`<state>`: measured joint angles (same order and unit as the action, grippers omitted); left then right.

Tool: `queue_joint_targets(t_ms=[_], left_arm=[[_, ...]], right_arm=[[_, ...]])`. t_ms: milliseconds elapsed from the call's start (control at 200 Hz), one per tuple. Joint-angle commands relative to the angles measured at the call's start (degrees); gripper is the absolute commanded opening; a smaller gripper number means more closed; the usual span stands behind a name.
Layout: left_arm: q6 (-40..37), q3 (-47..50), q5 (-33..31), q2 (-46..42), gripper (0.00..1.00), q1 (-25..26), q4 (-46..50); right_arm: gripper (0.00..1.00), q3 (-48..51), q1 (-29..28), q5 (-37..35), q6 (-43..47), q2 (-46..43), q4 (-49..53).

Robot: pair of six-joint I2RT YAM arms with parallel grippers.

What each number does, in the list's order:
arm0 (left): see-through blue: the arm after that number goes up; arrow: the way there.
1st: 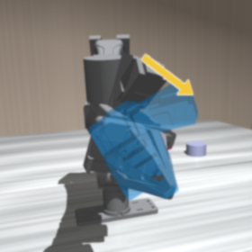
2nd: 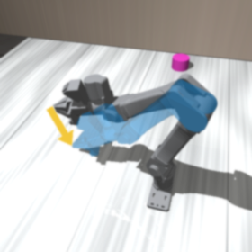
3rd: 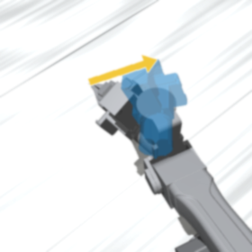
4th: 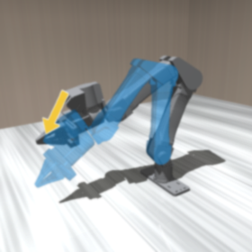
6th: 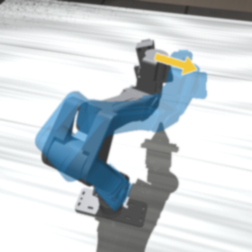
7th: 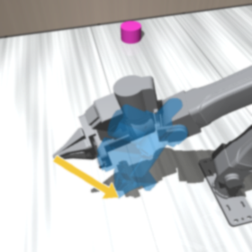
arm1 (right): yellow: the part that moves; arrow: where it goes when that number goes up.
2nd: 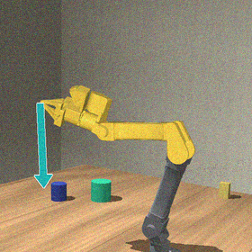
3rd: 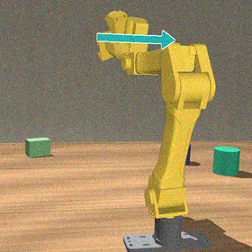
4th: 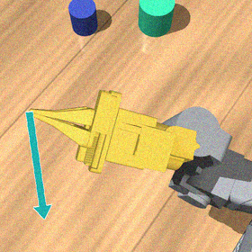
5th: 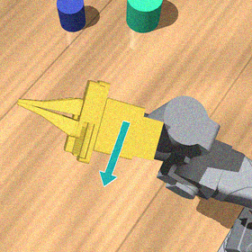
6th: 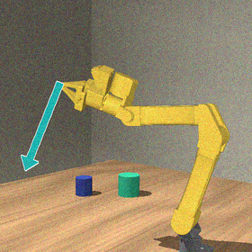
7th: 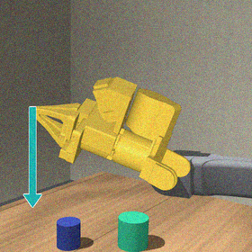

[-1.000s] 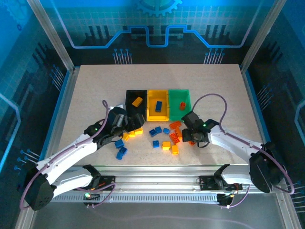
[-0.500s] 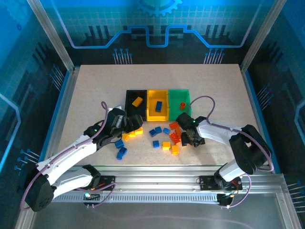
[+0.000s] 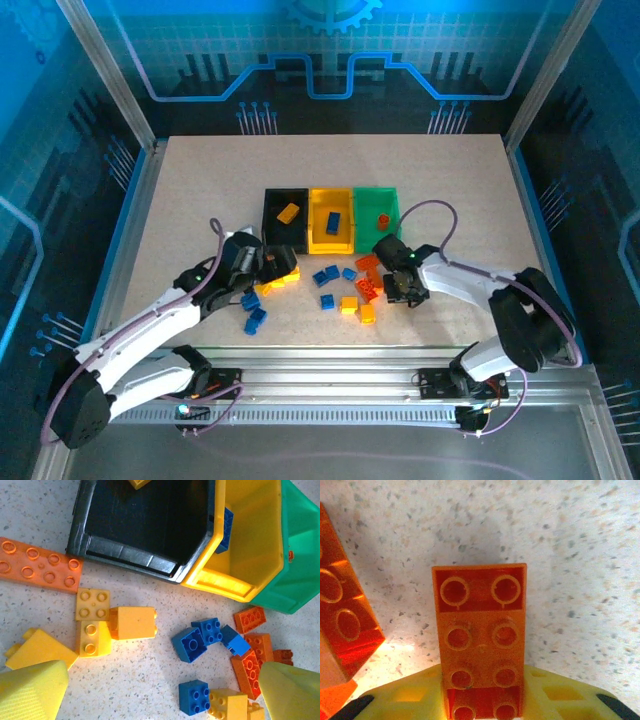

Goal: Sort the legos into containers by color

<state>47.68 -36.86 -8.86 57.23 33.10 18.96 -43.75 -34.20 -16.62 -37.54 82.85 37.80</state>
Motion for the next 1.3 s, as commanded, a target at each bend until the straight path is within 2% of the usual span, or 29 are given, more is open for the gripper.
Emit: queue_joint_targets(t_ms=[0, 130, 245, 440, 690, 745, 825, 890, 956, 1096, 1296], left_arm=[[0.66, 1.23, 1.47, -1.82, 0.99, -0.49, 0.03], [0.84, 2.35, 2.05, -3.55, 0.99, -0.57, 0.62], [1.39, 4.03, 2.22, -5.64, 0.99, -0.5, 0.67], [2.33, 5.92, 2.68, -7.82, 0.99, -0.51, 2.29], [2.24, 5.84, 1.94, -10.85, 0.99, -0.67, 6.07], [2.24, 5.75, 1.41, -11.35, 0.99, -0.8, 6.83], [2.13, 5.7, 0.96, -11.96, 0.99, -0.87, 7.38], [1.91, 5.49, 0.61, -12.22, 0.99, -0.96, 7.85], [1.74, 5.15, 0.29, -12.41, 0.99, -1.08, 8.34], [1.11, 4.52, -0.61, -12.5, 0.99, -1.05, 8.81], [-0.2, 3.65, -0.27, -12.57, 0.99, -1.3, 8.28]], right_arm=[[0.36, 0.1, 1.12, -2.89, -0.49, -5.81, 2.26], [0.34, -3.36, 1.32, -3.09, 2.31, -12.09, 5.55], [0.35, -10.27, 1.51, -2.86, 4.36, -11.57, 5.45], [0.36, -24.2, 3.16, -2.49, 5.63, 3.97, 1.63], [0.41, -38.7, 7.84, -2.85, 5.71, 21.97, 2.45], [0.44, -40.55, 8.26, -2.3, 5.79, 24.3, 2.38], [0.56, -42.6, 8.53, -1.55, 5.9, 26.23, 2.36], [0.65, -43.46, 8.65, -0.93, 6.07, 25.85, 2.11], [0.7, -42.9, 8.58, 0.01, 6.07, 23.89, 1.46], [0.73, -36.97, 7.62, 1.64, 5.27, 16.28, -1.33], [0.75, -22.62, 4.32, 4.56, 3.04, 2.76, -5.66]])
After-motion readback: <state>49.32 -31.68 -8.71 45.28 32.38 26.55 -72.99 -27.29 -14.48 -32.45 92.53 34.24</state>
